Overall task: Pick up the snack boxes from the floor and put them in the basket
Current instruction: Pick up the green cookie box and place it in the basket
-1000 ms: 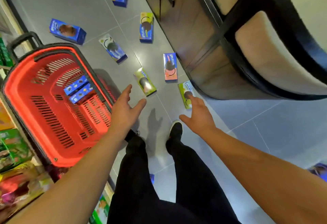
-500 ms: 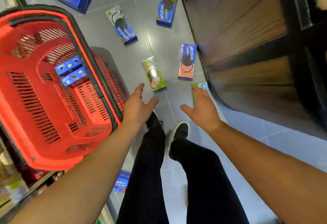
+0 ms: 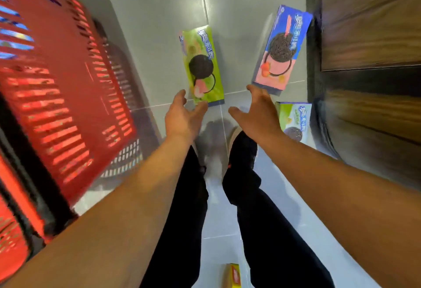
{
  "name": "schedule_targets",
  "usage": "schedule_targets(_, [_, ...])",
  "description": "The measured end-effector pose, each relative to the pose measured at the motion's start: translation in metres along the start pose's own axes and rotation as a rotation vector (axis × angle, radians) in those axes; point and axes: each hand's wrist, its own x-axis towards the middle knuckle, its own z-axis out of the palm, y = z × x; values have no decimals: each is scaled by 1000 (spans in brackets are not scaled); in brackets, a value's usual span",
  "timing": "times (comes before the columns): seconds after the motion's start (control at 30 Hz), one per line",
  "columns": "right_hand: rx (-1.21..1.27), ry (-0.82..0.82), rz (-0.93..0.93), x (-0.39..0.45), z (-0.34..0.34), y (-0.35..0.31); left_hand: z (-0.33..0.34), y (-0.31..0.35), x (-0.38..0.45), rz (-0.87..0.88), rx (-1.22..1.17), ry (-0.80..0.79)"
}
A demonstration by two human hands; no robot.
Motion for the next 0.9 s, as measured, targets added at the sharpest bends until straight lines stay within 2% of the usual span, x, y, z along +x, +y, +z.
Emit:
schedule_targets(0.13, [-19,-19,-23,54,37,15,27,-20,47,-57,-1,12])
schedule_targets(0.23, [4,-26,-54,83,60,18,34,-30,75,-35,33,42])
schedule_targets(0.5, [210,-92,64,125,106,22,68,-55,121,-100,-156,56])
schedule_targets(0.63, [281,-34,108,117,102,23,69,-51,114,-18,-131,60])
schedule_targets(0.77, [365,-68,190,95,78,17,57,-33,90,-83,-448,17])
schedule_targets(0.9, [445,-98,256,58,49,14,41,-4,52,-158,-576,-50])
